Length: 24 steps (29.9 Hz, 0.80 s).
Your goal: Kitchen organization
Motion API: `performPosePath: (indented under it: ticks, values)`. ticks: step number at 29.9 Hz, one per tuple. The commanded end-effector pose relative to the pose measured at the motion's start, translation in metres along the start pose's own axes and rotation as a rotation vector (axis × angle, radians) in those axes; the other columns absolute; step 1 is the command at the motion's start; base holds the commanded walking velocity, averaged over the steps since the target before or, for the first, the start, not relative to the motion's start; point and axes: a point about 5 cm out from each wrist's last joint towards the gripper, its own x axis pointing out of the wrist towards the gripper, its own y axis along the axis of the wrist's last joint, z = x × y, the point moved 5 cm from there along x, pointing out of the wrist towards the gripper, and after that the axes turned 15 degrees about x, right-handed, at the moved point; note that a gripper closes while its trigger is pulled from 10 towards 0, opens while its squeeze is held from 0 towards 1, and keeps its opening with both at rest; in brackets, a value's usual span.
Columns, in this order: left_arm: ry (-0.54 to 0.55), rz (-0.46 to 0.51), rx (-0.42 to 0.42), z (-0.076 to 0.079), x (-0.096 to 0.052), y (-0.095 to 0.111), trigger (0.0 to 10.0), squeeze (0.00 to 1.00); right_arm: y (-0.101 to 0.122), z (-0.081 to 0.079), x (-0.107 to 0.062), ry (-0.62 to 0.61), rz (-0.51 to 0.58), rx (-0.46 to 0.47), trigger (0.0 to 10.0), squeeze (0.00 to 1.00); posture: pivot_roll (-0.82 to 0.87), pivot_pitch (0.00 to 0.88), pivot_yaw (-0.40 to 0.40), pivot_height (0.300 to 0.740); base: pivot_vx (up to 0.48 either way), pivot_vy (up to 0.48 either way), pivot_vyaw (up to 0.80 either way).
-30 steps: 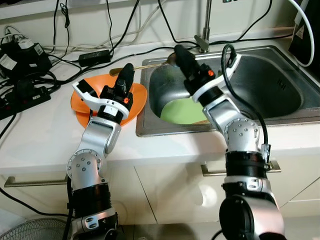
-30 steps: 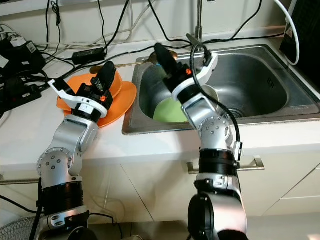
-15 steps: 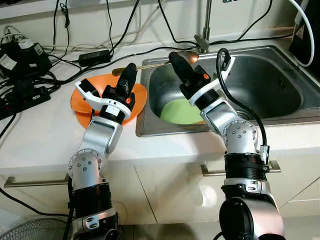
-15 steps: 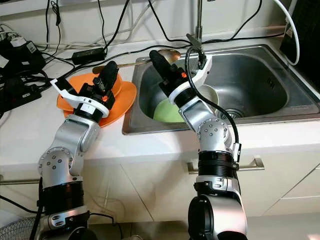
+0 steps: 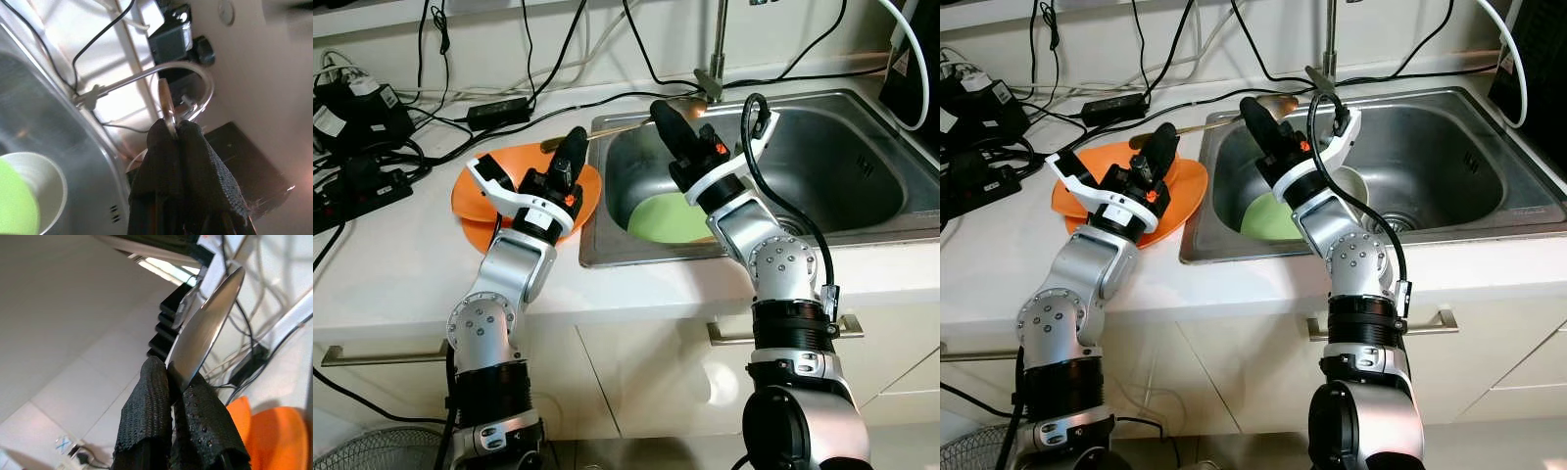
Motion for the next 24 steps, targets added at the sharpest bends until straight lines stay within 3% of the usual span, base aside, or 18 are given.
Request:
performPosePath:
  ticks: [1, 2, 3, 4, 6, 7, 19, 24]
  values:
    - [0.008, -0.046, 0.051, -0.001, -0.004, -0.005, 0.0, 0.00, 0.005, -0.009, 0.007, 0.017, 0.050, -0.009, 0.0, 0.00, -0.03, 0.011, 0.142, 0.740, 0.000, 0.000, 0.00]
    - [0.010, -0.060, 0.050, -0.001, -0.004, -0.007, 0.0, 0.12, 0.006, -0.008, 0.007, 0.014, 0.053, -0.010, 0.0, 0.00, -0.03, 0.011, 0.142, 0.740, 0.000, 0.000, 0.00]
    - [0.001, -0.073, 0.058, -0.001, -0.004, -0.007, 0.0, 0.12, 0.006, -0.008, 0.007, 0.011, 0.056, -0.012, 0.0, 0.00, -0.02, 0.011, 0.142, 0.740, 0.000, 0.000, 0.00]
    - [0.000, -0.091, 0.071, 0.000, -0.004, -0.011, 0.0, 1.00, 0.007, -0.007, 0.006, 0.008, 0.060, -0.013, 0.0, 0.00, -0.02, 0.011, 0.142, 0.740, 0.000, 0.000, 0.00]
    - [0.001, -0.103, 0.082, 0.000, -0.005, -0.013, 0.0, 1.00, 0.007, -0.006, 0.006, 0.006, 0.062, -0.014, 0.0, 0.00, -0.03, 0.010, 0.142, 0.740, 0.000, 0.000, 0.00]
    - [0.008, -0.118, 0.101, -0.001, -0.004, -0.017, 10.0, 1.00, 0.008, -0.005, 0.006, 0.001, 0.067, -0.017, 0.0, 0.00, -0.03, 0.010, 0.140, 0.740, 0.000, 0.000, 0.00]
    - [-0.011, -0.141, 0.164, 0.004, -0.002, -0.021, 10.0, 1.00, 0.014, -0.003, 0.006, -0.018, 0.102, -0.032, 0.0, 0.00, -0.02, 0.011, 0.138, 0.740, 0.000, 0.000, 0.00]
    - [-0.010, -0.153, 0.211, 0.004, -0.005, -0.021, 10.0, 1.00, 0.029, 0.002, 0.006, -0.060, 0.178, -0.079, 0.0, 0.00, -0.02, 0.011, 0.138, 0.740, 0.000, 0.000, 0.00]
